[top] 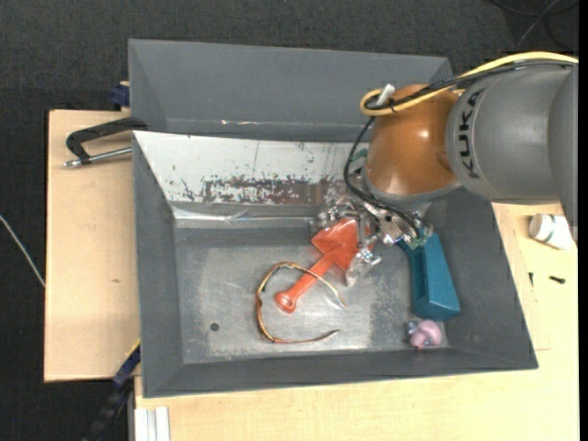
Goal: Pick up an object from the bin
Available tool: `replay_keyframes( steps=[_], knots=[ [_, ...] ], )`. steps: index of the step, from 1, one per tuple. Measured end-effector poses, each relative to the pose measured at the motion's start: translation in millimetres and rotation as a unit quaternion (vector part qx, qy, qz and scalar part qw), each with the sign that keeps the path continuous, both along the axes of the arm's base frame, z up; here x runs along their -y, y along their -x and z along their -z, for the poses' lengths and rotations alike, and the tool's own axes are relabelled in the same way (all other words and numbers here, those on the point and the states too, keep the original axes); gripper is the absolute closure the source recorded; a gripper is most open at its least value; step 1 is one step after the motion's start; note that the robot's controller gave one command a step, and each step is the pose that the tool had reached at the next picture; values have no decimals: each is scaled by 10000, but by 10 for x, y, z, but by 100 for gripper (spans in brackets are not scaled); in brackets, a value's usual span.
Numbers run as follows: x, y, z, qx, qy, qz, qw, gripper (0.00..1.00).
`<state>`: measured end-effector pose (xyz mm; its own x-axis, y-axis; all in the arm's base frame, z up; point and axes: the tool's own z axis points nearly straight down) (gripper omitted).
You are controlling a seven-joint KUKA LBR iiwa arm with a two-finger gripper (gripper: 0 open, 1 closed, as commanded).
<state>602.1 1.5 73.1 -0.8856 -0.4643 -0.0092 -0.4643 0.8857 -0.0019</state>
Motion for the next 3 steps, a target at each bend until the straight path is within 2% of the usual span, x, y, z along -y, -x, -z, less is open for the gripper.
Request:
replay_keyframes(
  steps=[1, 2, 3],
  knots=[
    [135, -9, -11, -8, -14, -595, 9982, 100],
    [136, -8, -11, -9, -13, -595, 9982, 100],
    [121, -28, -588, -7, 7, -591, 9983, 100]
  ],
)
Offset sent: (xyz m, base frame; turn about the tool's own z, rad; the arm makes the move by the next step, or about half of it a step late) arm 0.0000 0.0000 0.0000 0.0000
